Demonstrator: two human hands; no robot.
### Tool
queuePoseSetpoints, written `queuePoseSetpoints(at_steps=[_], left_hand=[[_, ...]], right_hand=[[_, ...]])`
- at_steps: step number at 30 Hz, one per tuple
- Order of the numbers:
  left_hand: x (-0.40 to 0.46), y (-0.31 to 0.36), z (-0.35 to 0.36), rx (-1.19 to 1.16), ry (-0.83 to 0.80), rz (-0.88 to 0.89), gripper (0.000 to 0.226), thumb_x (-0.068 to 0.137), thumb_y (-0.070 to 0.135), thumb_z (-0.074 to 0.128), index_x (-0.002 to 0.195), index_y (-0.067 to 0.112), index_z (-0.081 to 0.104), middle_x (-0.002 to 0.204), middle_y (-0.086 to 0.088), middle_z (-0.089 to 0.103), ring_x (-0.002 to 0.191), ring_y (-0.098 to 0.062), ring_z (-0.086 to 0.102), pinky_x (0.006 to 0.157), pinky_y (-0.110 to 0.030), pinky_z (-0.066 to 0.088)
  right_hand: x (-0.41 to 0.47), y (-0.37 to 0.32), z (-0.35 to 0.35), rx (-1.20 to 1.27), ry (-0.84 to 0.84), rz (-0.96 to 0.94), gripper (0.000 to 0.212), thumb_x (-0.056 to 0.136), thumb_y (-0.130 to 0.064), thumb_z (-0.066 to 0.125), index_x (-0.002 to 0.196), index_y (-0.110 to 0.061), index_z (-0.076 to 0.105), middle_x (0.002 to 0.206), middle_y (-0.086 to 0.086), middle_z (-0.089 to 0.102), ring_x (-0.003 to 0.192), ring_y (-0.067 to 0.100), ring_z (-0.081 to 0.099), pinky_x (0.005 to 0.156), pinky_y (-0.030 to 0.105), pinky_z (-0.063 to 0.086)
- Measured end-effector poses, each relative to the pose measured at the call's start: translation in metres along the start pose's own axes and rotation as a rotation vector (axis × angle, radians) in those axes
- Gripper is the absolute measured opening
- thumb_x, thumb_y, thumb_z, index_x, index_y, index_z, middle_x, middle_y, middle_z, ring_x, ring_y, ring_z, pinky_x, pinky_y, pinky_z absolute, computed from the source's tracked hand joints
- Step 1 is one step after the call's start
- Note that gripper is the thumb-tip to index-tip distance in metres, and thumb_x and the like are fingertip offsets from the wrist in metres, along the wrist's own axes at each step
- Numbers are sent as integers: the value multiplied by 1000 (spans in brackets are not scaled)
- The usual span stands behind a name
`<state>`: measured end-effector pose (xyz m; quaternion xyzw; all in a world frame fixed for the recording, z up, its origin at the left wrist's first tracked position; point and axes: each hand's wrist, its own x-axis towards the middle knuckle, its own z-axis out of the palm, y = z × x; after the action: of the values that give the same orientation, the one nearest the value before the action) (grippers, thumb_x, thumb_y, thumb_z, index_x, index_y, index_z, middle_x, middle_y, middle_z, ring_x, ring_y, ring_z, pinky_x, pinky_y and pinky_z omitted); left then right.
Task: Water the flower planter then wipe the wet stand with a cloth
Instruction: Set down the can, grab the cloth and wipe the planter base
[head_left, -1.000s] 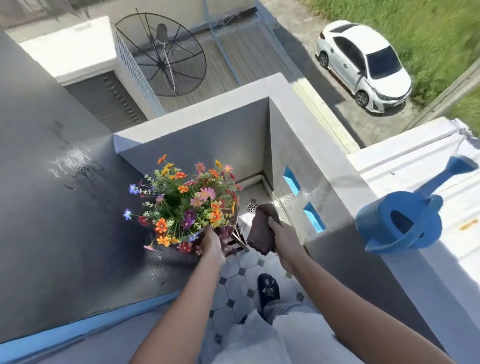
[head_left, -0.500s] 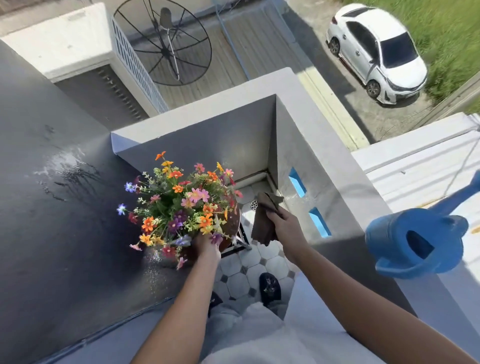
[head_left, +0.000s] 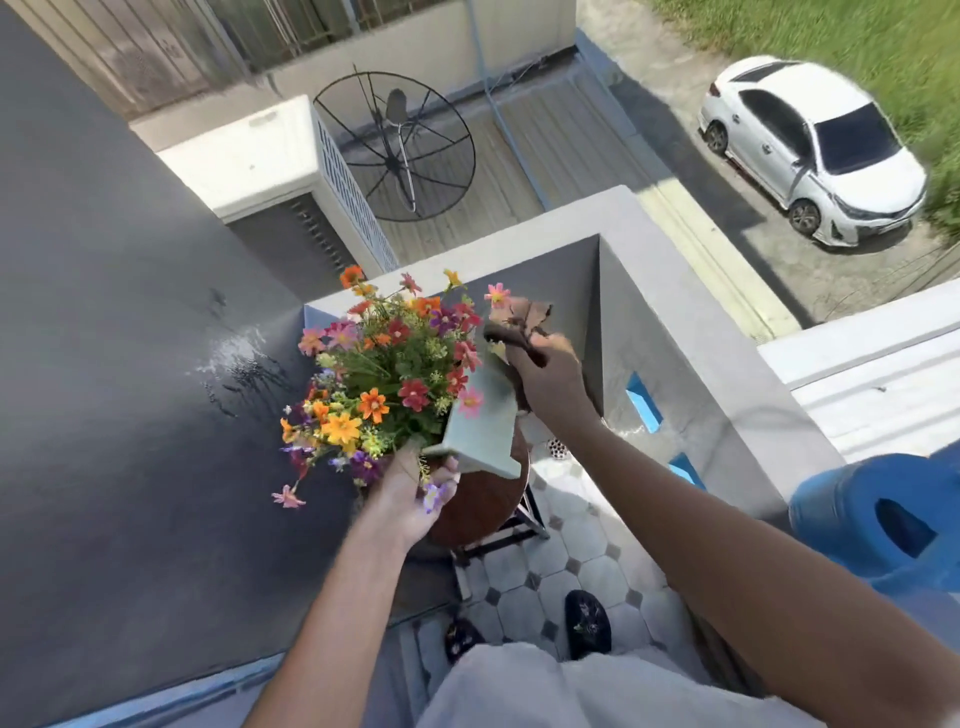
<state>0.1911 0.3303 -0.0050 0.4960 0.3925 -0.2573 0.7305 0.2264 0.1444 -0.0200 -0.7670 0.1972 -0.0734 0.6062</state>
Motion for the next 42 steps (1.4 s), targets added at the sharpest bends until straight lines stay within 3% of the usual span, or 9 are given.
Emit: queuePoseSetpoints(at_steps=[4, 8, 13, 15, 18, 23, 29, 34, 42], left_hand=[[-23, 12, 11, -5, -72, 12, 35, 104, 23, 33, 78, 6, 49, 59, -11, 49, 25, -9, 44, 26, -13, 27], [-28, 24, 17, -1, -90, 89, 32, 102, 18, 34, 75, 10, 51, 44, -4, 51, 26, -6, 43, 28, -13, 26], [-34, 34, 20, 73, -100, 186, 28, 98, 16, 41, 72, 16, 52, 39, 5, 50, 27, -2, 37, 32, -15, 28], [-38, 34, 21, 64, -115, 177, 23, 98, 21, 46, 79, 15, 57, 47, 3, 56, 36, -4, 44, 33, -15, 32], [-47, 32, 24, 49, -145, 136, 26, 101, 22, 41, 81, 12, 54, 52, -3, 54, 49, -9, 41, 32, -14, 35], [-61, 26, 28, 23, -179, 176, 30, 104, 19, 37, 78, 10, 50, 50, -5, 52, 39, -6, 37, 33, -13, 26], [-61, 28, 32, -3, -164, 199, 31, 103, 13, 34, 77, 8, 50, 52, -6, 51, 28, -4, 34, 28, -13, 27], [-54, 25, 32, 8, -132, 188, 24, 102, 18, 36, 83, 15, 51, 51, -3, 55, 30, -3, 31, 31, -14, 21], [-52, 23, 21, -69, -152, 181, 22, 103, 18, 40, 84, 13, 51, 47, -3, 55, 36, -5, 37, 31, -13, 26]], right_hand=[[-1, -22, 14, -79, -78, -152, 21, 93, -33, 57, 76, -28, 66, 66, 0, 58, 56, 12, 47, 56, 29, 36], [-49, -33, 17, -97, -146, -329, 22, 95, -22, 57, 103, -11, 74, 111, 12, 56, 99, 19, 53, 86, 27, 41], [-94, -28, 21, -79, -205, -325, 16, 94, -19, 60, 96, -8, 72, 104, 8, 52, 94, 20, 56, 86, 37, 49], [-81, -39, 20, -59, -159, -338, 17, 94, -17, 60, 100, -8, 72, 109, 8, 53, 98, 17, 54, 90, 30, 46], [-46, -56, 15, -66, -60, -346, 18, 94, -12, 60, 103, -4, 73, 109, 11, 52, 95, 10, 46, 86, 18, 35], [6, -31, 3, -107, 98, -110, 24, 91, -16, 55, 75, 0, 63, 88, 23, 57, 76, 28, 49, 67, 26, 27], [-1, -37, -3, -50, 122, -62, 36, 89, -9, 59, 55, -11, 48, 72, 10, 50, 60, 23, 44, 55, 24, 30], [-33, -79, -3, 25, -13, -292, 15, 89, -2, 61, 90, 3, 75, 87, 6, 54, 76, 14, 48, 61, 9, 36], [-61, -22, -5, -147, -82, -62, 21, 88, -8, 58, 75, 8, 64, 75, 20, 57, 70, 33, 51, 64, 41, 40]])
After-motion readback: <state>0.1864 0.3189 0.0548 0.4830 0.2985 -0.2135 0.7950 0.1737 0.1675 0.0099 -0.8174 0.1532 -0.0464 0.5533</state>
